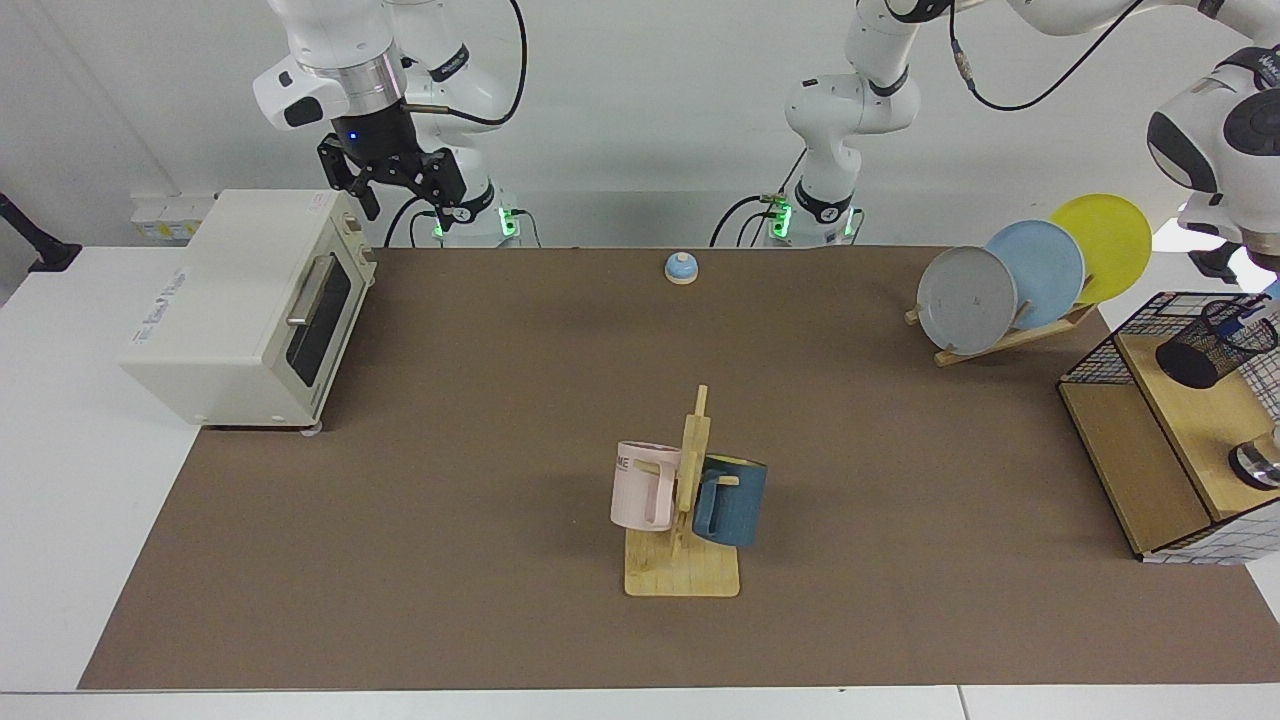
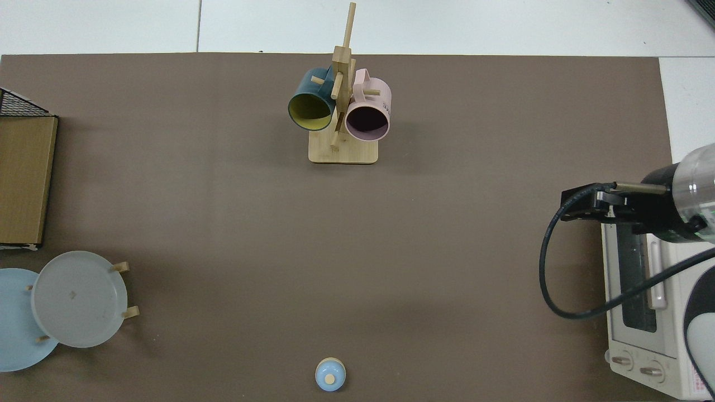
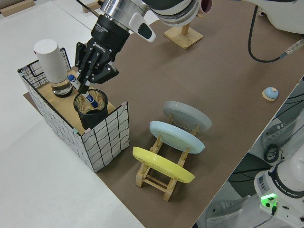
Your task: Put markers into pen holder
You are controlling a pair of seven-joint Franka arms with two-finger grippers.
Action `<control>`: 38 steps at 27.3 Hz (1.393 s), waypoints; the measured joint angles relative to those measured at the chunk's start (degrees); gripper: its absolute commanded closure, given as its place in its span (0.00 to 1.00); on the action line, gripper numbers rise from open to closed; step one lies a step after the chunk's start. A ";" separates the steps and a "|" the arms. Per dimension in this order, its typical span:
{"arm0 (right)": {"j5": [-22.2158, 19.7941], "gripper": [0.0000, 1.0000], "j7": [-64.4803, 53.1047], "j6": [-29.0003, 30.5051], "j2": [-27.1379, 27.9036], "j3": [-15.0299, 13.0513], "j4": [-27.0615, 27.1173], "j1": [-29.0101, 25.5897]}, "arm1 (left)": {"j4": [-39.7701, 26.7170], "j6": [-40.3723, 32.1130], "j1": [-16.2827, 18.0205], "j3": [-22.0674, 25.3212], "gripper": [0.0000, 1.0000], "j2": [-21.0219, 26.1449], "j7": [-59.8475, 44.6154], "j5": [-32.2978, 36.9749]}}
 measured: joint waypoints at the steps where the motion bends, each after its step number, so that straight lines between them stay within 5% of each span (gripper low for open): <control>1: 0.00 0.00 0.00 0.00 0.00 0.00 0.00 0.00 | -0.34 0.51 0.00 0.16 1.00 0.01 -0.15 -0.01; 27: 0.00 0.00 0.00 0.00 0.00 0.00 0.00 0.00 | -3.19 3.72 0.01 1.06 1.00 1.79 -2.08 -0.04; 38: 0.00 0.00 0.00 0.00 0.00 0.00 0.00 0.00 | -3.19 3.72 0.01 1.08 0.55 1.79 -2.08 -0.04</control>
